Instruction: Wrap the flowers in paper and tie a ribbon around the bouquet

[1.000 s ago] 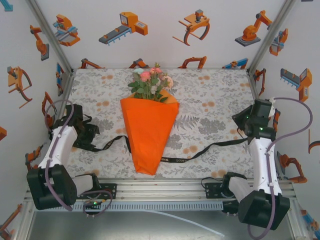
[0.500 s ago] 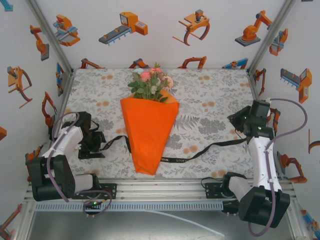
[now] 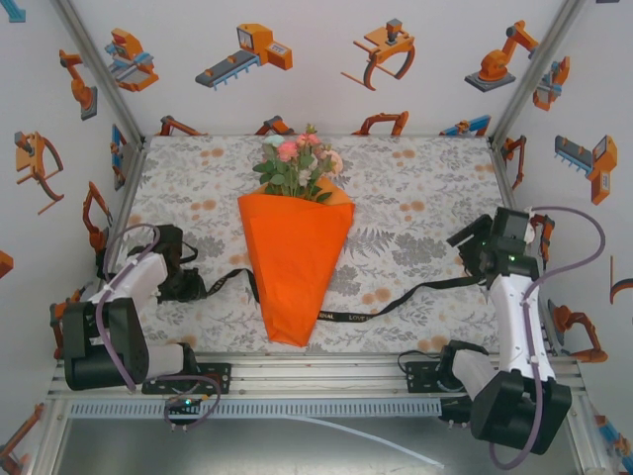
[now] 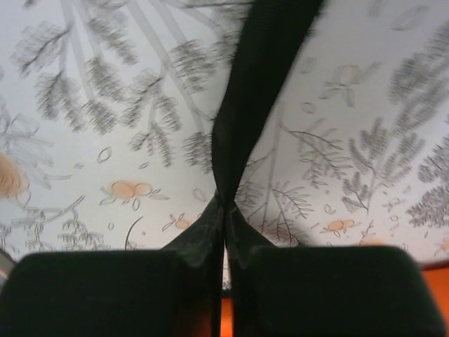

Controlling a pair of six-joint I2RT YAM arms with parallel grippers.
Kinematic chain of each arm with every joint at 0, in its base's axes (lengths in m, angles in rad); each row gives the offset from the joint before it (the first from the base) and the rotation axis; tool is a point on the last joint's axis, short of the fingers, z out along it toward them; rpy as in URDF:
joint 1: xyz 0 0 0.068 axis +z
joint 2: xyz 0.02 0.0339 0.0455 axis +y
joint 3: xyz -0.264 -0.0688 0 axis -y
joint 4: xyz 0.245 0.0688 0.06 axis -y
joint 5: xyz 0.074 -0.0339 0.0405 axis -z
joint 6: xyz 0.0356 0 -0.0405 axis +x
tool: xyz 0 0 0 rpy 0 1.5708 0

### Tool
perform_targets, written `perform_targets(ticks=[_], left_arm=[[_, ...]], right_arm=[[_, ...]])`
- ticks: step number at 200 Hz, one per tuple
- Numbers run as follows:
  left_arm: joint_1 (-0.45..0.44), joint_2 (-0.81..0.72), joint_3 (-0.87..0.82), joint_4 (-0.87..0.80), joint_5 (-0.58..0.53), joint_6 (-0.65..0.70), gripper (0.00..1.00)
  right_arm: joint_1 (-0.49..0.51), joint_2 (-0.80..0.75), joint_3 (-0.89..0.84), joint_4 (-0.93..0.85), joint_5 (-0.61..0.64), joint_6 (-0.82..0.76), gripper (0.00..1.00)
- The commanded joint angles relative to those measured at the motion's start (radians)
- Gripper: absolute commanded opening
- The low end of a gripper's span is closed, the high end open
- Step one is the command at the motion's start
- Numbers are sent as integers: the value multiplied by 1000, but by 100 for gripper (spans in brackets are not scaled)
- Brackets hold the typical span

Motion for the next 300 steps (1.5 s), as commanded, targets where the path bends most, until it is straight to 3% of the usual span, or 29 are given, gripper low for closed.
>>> perform_targets(ticks=[1,42,72,113,131,147,163,242,258,291,300], left_arm=[[-11,-44,61,79,-70,256,0],[-73,-159,106,185,-108,629,0],[-91,-193,110,224,-100,750,0],[-102,-163,120,235,-108,791,0],[-104,-153,130,229,-107,790,0],[-107,-155,137,220,-115,785,0],[-109,-160,138,211,-136,772,0],[-118,-149,139,188,-151,760,0],[-124,-144,142,174,-171,760,0],[-128,-128,143,185,-163,781,0],[-129,-125,143,196,-153,784,0]], right_arm=[[-50,72,-84,17,-46,-26,70],[-68,261,-93,55,24,-40,75],[-87,354,-60,70,26,-57,76],[-21,366,-77,78,1,13,73],[27,349,-76,47,-89,117,69],[132,295,-58,-41,-11,180,70],[171,246,-70,-95,62,240,71],[322,338,-60,-36,101,357,72],[327,374,-68,13,97,372,63],[337,398,-90,139,120,364,21],[337,398,-80,161,133,336,4]])
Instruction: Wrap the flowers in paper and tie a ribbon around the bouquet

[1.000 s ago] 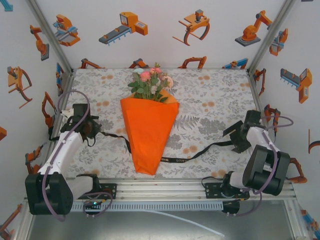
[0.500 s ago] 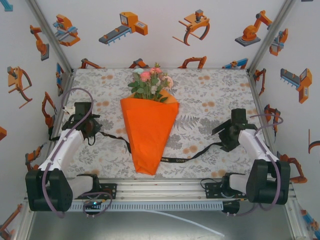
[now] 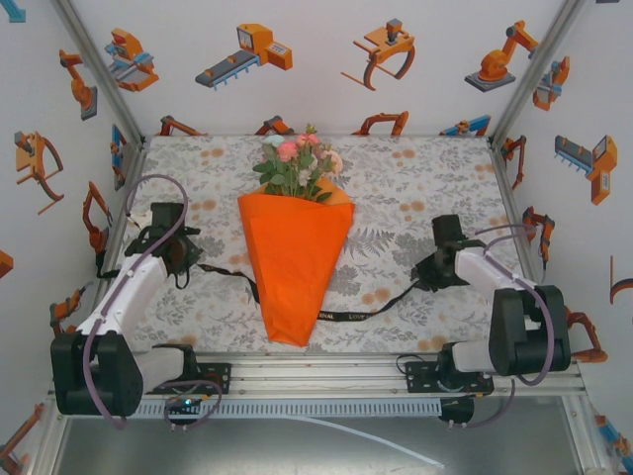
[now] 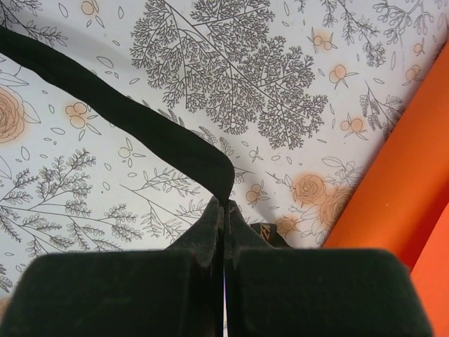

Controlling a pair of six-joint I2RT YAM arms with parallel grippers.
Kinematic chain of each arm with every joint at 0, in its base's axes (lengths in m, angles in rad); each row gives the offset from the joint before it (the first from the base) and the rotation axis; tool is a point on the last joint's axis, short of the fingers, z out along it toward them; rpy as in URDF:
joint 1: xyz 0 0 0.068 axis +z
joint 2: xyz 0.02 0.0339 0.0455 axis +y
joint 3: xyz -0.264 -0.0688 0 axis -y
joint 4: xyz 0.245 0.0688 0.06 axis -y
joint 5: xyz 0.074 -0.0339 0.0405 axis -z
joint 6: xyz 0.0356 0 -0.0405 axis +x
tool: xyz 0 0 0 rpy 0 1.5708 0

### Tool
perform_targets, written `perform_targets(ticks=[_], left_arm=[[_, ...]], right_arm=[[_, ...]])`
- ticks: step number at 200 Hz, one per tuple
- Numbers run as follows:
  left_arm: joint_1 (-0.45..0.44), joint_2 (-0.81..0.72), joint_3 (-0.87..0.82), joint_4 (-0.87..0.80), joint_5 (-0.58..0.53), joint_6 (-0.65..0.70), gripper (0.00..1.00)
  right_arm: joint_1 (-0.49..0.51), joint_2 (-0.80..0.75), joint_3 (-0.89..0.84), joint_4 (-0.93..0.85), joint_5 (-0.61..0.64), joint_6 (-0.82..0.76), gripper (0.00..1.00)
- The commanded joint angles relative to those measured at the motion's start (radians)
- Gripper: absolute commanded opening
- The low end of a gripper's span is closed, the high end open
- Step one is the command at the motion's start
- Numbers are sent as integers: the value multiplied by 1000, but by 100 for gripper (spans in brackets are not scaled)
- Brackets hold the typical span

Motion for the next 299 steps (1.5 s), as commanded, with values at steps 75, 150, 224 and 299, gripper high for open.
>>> perform_targets(ticks=[75,150,224,299], left_arm=[[11,182,111,122,-76,-44,0],[80,309,124,330,-90,-66,0],[83,342,149,455,71,-21,0],[-142,75,49,447,82,232,0]], right_arm=[[8,185,204,257,191,-86,0],[9,354,351,356,241,-85,0],[49,264,288,427,151,-119,0],[580,304,564,442,79,-279,0]])
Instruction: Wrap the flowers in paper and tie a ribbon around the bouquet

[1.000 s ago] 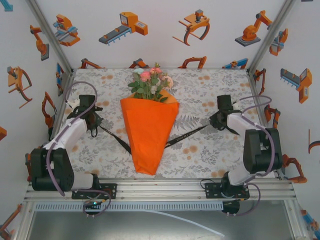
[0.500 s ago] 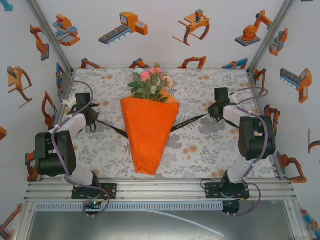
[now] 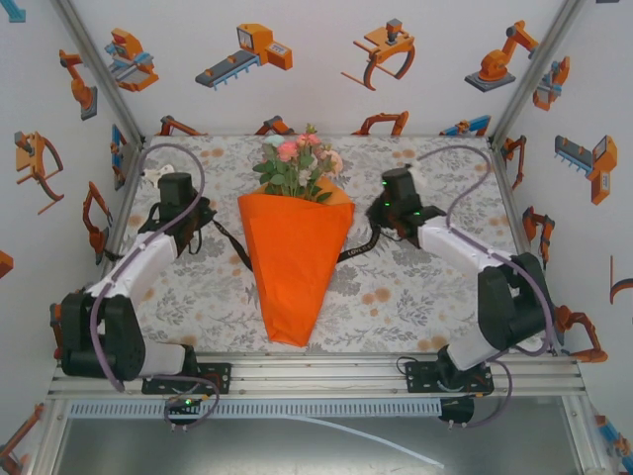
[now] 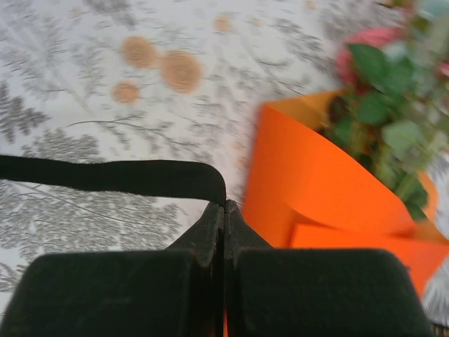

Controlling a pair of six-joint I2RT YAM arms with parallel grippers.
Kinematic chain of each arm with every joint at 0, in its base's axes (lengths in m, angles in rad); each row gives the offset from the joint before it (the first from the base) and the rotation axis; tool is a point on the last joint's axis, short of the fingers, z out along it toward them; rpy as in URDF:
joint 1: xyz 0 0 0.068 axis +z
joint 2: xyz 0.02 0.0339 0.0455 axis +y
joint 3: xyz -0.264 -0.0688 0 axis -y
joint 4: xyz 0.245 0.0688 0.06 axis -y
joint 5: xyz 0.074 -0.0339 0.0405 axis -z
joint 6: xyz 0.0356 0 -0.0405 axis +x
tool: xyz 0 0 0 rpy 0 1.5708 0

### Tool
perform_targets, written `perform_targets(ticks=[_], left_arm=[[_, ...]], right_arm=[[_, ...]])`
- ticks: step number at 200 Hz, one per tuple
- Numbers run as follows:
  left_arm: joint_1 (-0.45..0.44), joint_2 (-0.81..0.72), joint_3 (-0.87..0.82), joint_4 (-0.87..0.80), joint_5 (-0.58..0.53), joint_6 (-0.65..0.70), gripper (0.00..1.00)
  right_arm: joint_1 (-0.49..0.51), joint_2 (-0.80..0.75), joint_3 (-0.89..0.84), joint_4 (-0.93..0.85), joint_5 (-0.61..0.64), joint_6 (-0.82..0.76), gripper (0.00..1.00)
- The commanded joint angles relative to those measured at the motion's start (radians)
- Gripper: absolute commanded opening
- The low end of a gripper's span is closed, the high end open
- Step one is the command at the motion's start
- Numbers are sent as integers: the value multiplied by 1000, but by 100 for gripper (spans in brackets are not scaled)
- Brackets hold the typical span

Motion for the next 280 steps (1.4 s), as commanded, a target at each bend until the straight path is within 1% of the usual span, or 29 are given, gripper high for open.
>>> perform_targets(ticks=[1,14,24,31,39,40,41,42,44,48,60,81,95,113,132,144,160,176,191,213,217,221,223,226,231,244,255,260,280], left_arm=[[-56,-81,-63,10,6,109,0],[-89,-128,-118,43,15,130,0],[-110,-161,-160,57,-3,137,0],[-121,-188,-185,60,-25,136,0],[-129,-220,-213,61,-45,136,0],[-129,-224,-216,61,-47,136,0],[-129,-230,-220,61,-49,135,0],[-130,-234,-224,62,-51,135,0],[-131,-241,-231,63,-54,136,0],[-132,-258,-244,67,-56,138,0],[-135,-302,-279,86,-51,150,0],[-137,-343,-312,127,2,201,0],[-143,-344,-315,151,59,258,0],[-163,-342,-304,180,120,331,0],[-196,-335,-279,242,195,404,0],[-229,-308,-232,258,267,485,0],[-301,-229,-132,216,340,623,0],[-398,-121,-33,135,409,810,0],[-493,2,55,63,393,933,0],[-571,177,134,62,368,999,0],[-582,202,143,72,362,1002,6],[-590,223,149,88,350,1003,17],[-595,231,151,97,345,1000,26],[-600,243,154,108,338,998,36],[-606,257,161,118,335,997,43],[-609,265,178,118,332,987,51],[-609,255,182,115,329,998,70],[-609,248,187,95,330,1013,75],[-609,195,199,42,340,1051,79]], right_arm=[[181,116,177,43,-58,-76,0],[295,245,346,12,-113,-89,0],[365,349,473,6,-165,-109,1],[395,412,568,-16,-198,-124,19],[415,462,674,-78,-222,-148,47],[416,466,684,-91,-224,-152,54],[417,471,699,-102,-225,-155,60],[417,475,710,-111,-227,-159,62],[418,480,730,-132,-230,-165,66],[417,483,761,-164,-235,-180,70],[403,432,754,-195,-227,-225,77],[352,255,547,-86,-237,-257,77],[312,161,441,-76,-222,-262,76],[250,65,324,-90,-166,-238,76],[186,-10,214,-74,-153,-208,75],[156,-41,173,-78,-153,-207,74],[133,-70,137,-82,-149,-207,74],[122,-85,115,-97,-148,-203,73],[112,-102,95,-121,-131,-186,73],[69,-137,42,-185,-80,-99,72],[57,-146,30,-201,-69,-77,72],[43,-153,16,-213,-63,-59,72],[37,-159,9,-216,-64,-56,72],[28,-166,-1,-218,-67,-50,71],[13,-178,-15,-220,-77,-43,71],[-6,-211,-45,-221,-91,-47,70],[-9,-238,-61,-222,-84,-69,70],[-9,-250,-66,-224,-76,-78,70],[-20,-276,-86,-231,-54,-92,70]])
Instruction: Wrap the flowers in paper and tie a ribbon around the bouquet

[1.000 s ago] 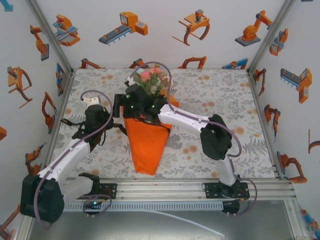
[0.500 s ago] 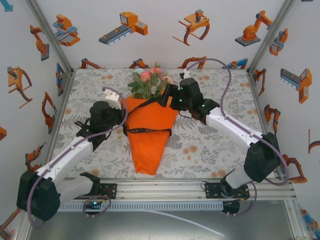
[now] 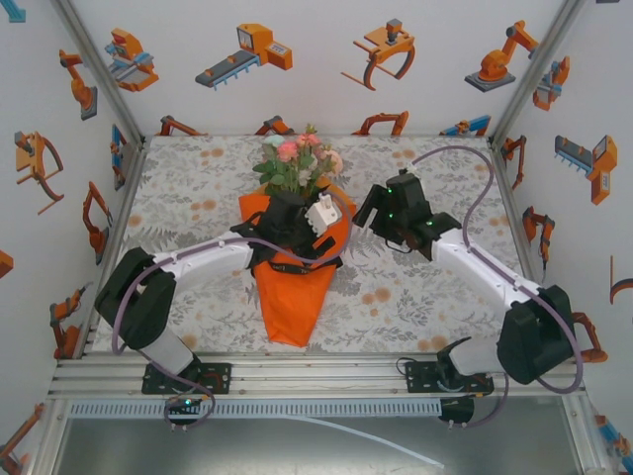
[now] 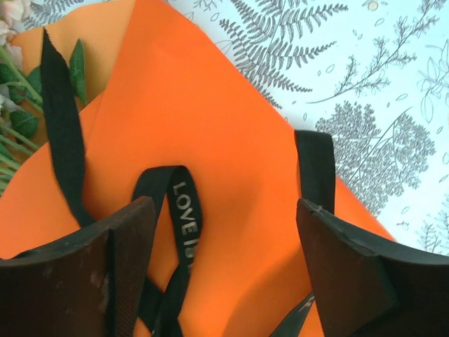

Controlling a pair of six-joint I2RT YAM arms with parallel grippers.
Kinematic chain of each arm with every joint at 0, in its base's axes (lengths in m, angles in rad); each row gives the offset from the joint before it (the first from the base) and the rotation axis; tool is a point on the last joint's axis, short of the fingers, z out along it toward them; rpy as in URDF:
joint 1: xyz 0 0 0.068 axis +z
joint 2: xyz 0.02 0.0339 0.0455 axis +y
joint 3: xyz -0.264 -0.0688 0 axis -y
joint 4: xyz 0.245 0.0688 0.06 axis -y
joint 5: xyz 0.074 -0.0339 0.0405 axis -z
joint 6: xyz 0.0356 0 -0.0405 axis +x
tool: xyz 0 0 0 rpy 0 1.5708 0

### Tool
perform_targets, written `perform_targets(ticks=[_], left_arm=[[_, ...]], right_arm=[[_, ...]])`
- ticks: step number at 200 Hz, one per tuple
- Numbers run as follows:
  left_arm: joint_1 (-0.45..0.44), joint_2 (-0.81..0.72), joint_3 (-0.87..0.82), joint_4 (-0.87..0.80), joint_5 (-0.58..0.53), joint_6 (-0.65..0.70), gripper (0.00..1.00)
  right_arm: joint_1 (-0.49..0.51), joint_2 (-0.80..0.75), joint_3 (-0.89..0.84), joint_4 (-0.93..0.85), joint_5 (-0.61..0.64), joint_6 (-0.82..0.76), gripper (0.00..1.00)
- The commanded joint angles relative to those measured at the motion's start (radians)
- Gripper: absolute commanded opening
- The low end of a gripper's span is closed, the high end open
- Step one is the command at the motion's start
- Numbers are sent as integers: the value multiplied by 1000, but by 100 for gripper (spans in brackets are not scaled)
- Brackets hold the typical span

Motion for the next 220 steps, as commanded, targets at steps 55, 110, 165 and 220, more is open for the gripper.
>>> perform_targets(ticks=[55,110,165,220], left_arm=[[74,-259,98,-59,-58,-17,91],[339,-154,222,-457,-78,-245,74],[476,68,296,-788,-54,-142,72],[522,-20,213,-665,-13,-189,73]], right_arm=[[-28,-19,-16,41,-66,-64,69],[77,231,162,52,-294,-445,68],[177,483,416,-17,-326,-752,69],[207,666,560,-70,-341,-1018,69]])
